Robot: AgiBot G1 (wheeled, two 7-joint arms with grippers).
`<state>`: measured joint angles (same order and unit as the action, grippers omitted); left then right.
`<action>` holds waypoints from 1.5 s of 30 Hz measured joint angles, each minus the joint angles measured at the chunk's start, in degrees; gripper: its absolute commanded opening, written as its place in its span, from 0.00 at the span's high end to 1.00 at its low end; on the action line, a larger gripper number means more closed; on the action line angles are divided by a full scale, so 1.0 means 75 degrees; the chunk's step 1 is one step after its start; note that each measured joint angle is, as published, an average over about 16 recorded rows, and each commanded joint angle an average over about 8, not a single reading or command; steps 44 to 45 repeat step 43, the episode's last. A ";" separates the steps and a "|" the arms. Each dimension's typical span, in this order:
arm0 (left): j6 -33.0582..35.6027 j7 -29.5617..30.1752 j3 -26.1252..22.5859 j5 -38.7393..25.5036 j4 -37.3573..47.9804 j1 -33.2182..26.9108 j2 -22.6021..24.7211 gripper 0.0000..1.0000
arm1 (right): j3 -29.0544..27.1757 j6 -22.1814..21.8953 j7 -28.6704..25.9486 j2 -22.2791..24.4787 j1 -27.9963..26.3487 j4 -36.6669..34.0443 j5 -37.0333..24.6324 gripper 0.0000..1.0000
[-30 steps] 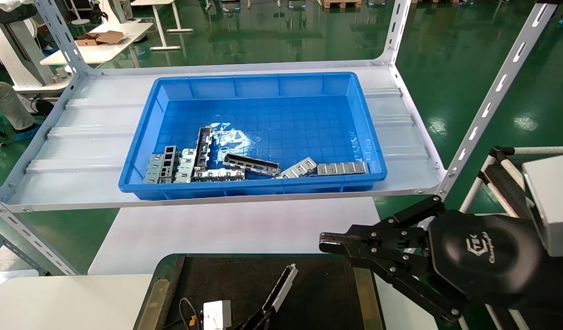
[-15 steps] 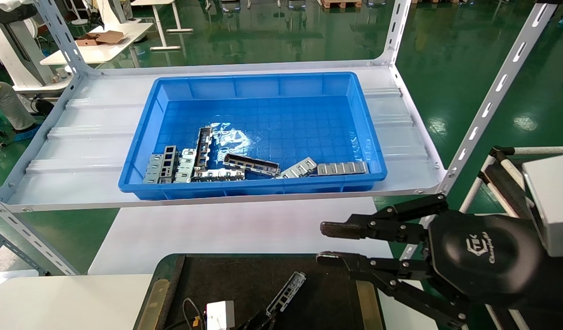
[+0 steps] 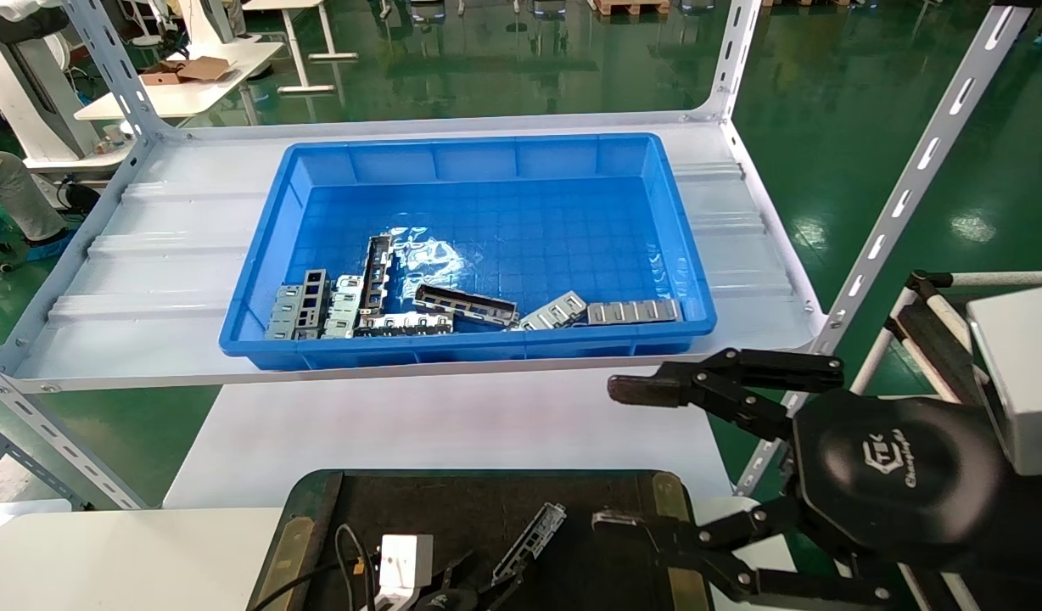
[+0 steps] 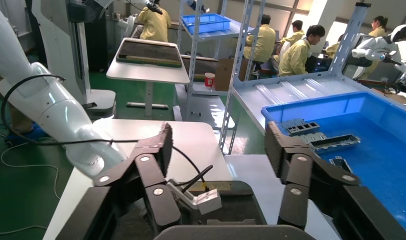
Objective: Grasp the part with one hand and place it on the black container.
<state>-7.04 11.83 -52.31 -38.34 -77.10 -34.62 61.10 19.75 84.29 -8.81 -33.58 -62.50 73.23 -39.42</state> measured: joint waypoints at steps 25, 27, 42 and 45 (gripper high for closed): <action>0.5396 -0.1567 0.1067 -0.0303 0.0500 -0.0449 -0.2349 0.00 | 0.0004 -0.0002 0.0002 0.0002 -0.0001 0.0000 0.0003 0.00; 0.5822 -0.1730 0.1142 -0.0249 0.0588 -0.0485 -0.2474 0.00 | 0.0004 -0.0002 0.0002 0.0002 -0.0001 0.0000 0.0003 0.00; 0.7805 -0.2420 0.1433 0.0043 0.1022 -0.0696 -0.3087 0.00 | 0.0006 -0.0003 0.0003 0.0002 -0.0002 0.0000 0.0004 0.00; 0.7854 -0.2433 0.1440 0.0052 0.1030 -0.0703 -0.3108 0.00 | 0.0006 -0.0003 0.0003 0.0003 -0.0002 0.0000 0.0004 0.00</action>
